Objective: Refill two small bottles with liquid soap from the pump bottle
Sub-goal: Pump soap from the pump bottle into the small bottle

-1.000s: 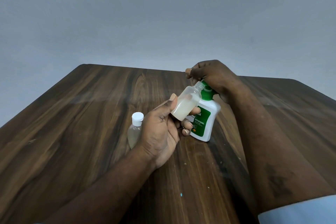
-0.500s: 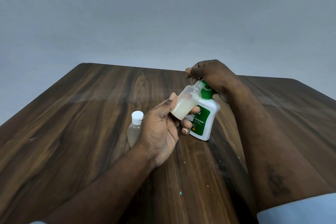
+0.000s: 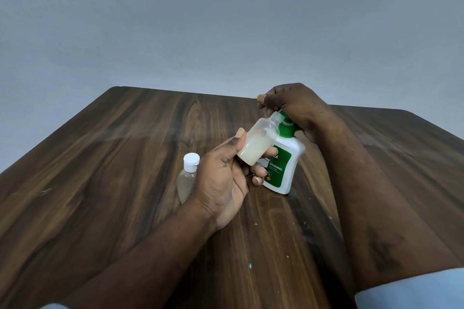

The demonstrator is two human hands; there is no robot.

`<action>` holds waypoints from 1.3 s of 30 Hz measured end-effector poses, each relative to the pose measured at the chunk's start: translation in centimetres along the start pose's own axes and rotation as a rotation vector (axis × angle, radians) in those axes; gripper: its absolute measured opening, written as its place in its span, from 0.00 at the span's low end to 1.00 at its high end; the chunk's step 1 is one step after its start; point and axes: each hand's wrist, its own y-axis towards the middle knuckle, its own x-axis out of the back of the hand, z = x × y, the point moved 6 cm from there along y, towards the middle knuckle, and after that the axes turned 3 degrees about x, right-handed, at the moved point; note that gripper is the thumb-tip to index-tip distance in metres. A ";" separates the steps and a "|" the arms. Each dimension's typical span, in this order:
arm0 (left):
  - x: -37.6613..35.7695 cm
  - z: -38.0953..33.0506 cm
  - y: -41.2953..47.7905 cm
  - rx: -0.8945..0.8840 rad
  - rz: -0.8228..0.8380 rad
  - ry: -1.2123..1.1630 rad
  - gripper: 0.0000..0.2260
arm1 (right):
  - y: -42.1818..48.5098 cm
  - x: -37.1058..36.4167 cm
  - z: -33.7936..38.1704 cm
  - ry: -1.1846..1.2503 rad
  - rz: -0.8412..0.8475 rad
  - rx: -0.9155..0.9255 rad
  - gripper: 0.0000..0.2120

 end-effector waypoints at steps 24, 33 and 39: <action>-0.1 0.0 0.0 0.006 0.014 0.000 0.23 | -0.2 0.4 0.5 0.019 -0.002 0.008 0.09; -0.1 0.0 0.0 0.006 0.007 -0.003 0.24 | 0.3 0.1 -0.4 0.030 0.011 0.000 0.10; -0.1 0.0 0.1 0.001 0.011 0.000 0.26 | 0.2 0.2 -0.2 0.024 -0.002 0.007 0.11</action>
